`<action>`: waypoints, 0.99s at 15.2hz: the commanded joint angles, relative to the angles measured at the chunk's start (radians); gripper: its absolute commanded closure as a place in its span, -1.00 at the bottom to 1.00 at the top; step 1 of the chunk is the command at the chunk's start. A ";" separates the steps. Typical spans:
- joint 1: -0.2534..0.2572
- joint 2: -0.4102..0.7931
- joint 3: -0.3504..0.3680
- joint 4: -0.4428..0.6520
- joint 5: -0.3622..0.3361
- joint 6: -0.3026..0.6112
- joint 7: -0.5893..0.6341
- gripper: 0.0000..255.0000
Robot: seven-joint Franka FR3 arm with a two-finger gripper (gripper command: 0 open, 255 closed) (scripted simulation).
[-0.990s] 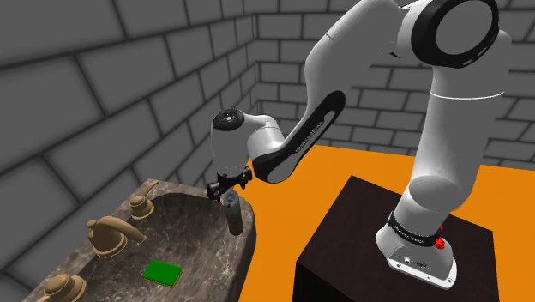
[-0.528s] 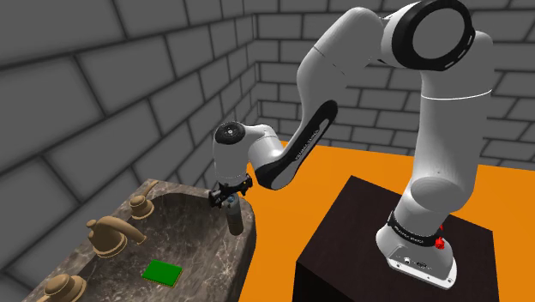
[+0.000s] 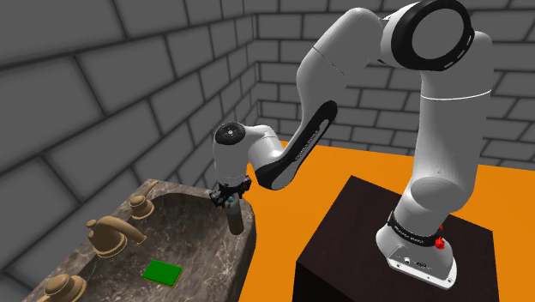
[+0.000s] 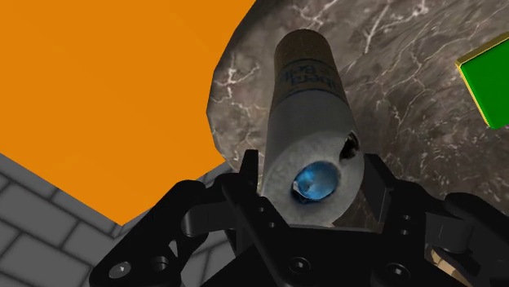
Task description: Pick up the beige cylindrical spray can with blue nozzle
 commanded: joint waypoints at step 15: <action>-0.064 -0.153 0.087 0.006 0.225 -0.095 -0.182 1.00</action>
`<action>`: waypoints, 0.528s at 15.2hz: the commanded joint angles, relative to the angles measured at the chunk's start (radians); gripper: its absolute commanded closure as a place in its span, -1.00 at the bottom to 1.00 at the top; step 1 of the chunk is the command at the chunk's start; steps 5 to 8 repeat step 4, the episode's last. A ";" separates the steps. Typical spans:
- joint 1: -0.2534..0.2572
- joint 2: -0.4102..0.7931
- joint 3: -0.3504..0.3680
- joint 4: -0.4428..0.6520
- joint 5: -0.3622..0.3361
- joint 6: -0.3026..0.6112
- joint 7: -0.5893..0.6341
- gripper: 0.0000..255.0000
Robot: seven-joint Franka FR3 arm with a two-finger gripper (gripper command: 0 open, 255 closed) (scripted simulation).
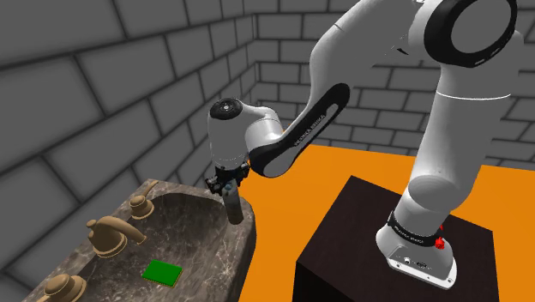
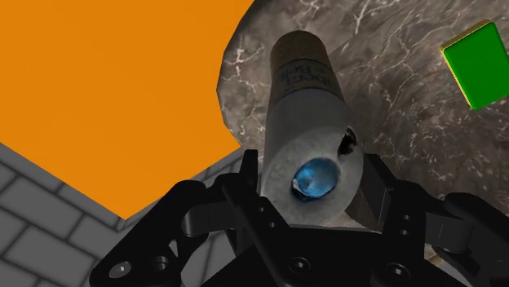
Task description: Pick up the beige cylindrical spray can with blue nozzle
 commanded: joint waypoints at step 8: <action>-0.011 -0.039 0.015 0.007 0.057 -0.027 -0.046 1.00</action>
